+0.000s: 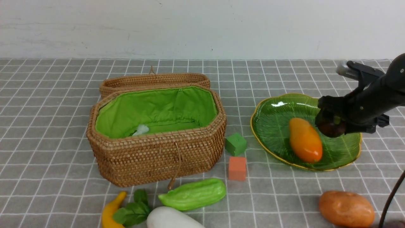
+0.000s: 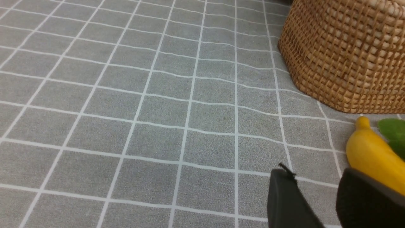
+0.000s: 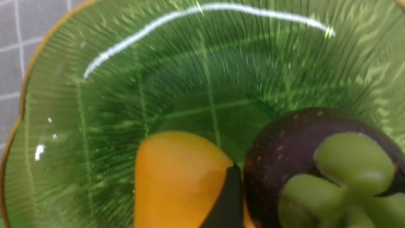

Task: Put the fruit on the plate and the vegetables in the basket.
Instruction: Use the right arm to grab a mangosteen and put it into the right plate, then use the right arm to grab a potato and put it into the left basket

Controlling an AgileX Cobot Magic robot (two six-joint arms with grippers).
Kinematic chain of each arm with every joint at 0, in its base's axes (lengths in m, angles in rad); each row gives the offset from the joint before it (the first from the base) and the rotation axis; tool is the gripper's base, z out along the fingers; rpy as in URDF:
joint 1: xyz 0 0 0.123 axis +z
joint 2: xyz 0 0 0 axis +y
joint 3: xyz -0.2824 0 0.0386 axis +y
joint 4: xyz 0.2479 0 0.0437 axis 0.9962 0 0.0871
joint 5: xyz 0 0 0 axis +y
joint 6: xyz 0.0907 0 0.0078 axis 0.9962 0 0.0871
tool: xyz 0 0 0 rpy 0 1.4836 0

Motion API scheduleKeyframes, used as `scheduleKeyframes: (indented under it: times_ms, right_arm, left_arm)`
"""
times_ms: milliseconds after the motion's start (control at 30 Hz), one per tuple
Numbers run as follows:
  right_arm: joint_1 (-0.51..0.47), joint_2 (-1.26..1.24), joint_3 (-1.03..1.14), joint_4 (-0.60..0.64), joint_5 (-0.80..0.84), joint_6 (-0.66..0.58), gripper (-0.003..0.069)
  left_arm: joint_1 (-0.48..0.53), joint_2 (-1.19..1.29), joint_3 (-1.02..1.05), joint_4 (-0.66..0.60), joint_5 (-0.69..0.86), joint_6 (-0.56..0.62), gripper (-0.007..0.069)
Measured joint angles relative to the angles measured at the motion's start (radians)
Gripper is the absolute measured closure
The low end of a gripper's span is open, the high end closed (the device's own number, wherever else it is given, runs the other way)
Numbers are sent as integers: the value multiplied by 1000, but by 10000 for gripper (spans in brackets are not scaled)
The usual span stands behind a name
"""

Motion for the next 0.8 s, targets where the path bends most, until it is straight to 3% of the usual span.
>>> scheduleKeyframes:
  times_ms: [167,400,500,600,733,800]
  right_arm:
    - [-2,-25,-3,-32,57,6,-14]
    - [-3,-187,12,-65,286,-10,48]
    - [14,-267,62,-65,306,-10,62]
    - [61,-385,175,-65,314,-13,67]
    - [253,-537,338,-154,382,-255,67]
    - [316,-562,367,-194,397,-309,67]
  left_arm:
    - [0,0,0,0,0,0,386]
    - [0,0,0,0,0,0,386]
    - [0,0,0,0,0,0,386]
    - [0,0,0,0,0,0,386]
    - [0,0,0,0,0,0,386]
    - [0,0,0,0,0,0,386]
